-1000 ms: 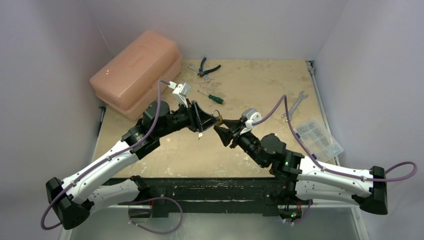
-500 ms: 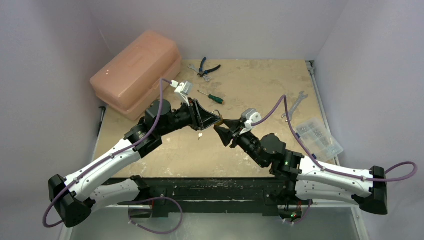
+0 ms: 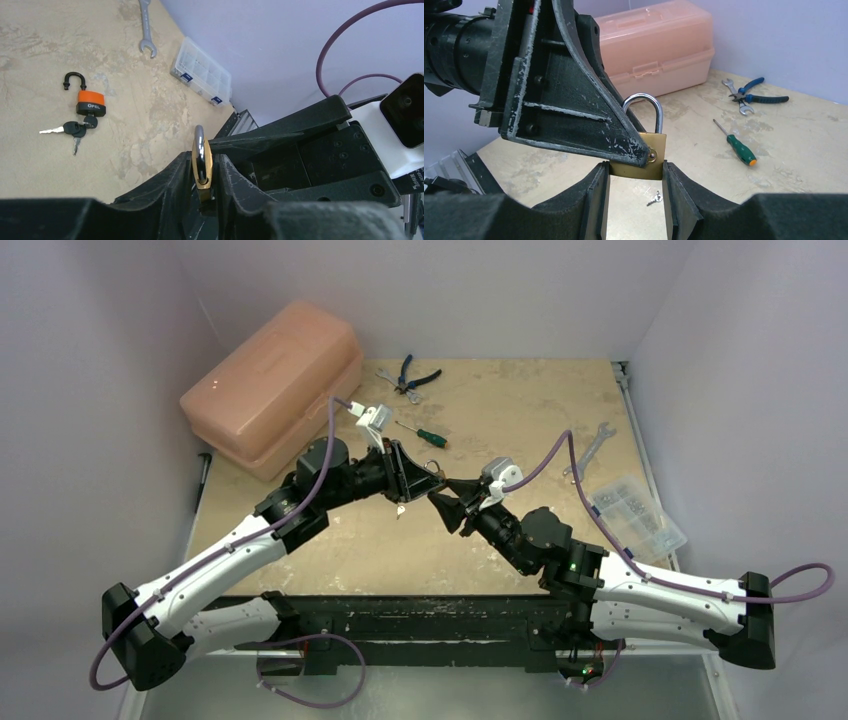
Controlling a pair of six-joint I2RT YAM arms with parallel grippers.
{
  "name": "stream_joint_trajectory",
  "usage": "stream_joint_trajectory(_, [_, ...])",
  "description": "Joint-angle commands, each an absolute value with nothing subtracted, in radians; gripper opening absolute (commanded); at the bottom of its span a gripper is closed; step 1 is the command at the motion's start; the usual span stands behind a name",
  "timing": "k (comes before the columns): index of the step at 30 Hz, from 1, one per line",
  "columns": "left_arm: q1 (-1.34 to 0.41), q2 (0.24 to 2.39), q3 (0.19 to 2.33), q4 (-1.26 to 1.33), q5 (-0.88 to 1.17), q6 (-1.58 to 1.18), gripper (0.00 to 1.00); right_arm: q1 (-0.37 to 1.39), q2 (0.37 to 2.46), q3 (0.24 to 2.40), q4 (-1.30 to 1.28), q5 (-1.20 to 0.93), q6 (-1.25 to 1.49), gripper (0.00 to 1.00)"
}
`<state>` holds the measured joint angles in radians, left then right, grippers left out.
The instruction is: Unlock with the key
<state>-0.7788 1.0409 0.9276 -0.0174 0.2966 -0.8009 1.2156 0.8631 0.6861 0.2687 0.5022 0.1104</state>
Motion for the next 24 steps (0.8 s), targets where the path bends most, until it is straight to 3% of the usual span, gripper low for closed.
stream_joint_trajectory(1, [-0.773, 1.044, 0.94, 0.021, 0.324, -0.801, 0.23, 1.215, 0.852, 0.73, 0.327, 0.493, 0.092, 0.09])
stream_joint_trajectory(5, [-0.773, 1.05, 0.94, 0.016, 0.314, -0.802, 0.01, 1.215, 0.85, 0.728, 0.326, 0.494, 0.093, 0.1])
stream_joint_trajectory(8, [-0.773, 1.045, 0.936, 0.014, 0.289, -0.799, 0.0, 1.215, 0.85, 0.727, 0.322, 0.494, 0.106, 0.15])
stream_joint_trajectory(11, [-0.773, 1.034, 0.935, 0.006, 0.265, -0.788, 0.0, 1.215, 0.843, 0.726, 0.316, 0.485, 0.128, 0.52])
stream_joint_trajectory(14, [-0.773, 1.021, 0.938, -0.015, 0.239, -0.765, 0.0, 1.215, 0.82, 0.717, 0.312, 0.501, 0.141, 0.75])
stream_joint_trajectory(16, [-0.773, 1.017, 0.946, -0.047, 0.231, -0.75, 0.0, 1.215, 0.801, 0.713, 0.302, 0.519, 0.152, 0.8])
stream_joint_trajectory(24, [-0.759, 1.035, 1.005, -0.141, 0.234, -0.722, 0.0, 1.213, 0.732, 0.713, 0.217, 0.638, 0.212, 0.81])
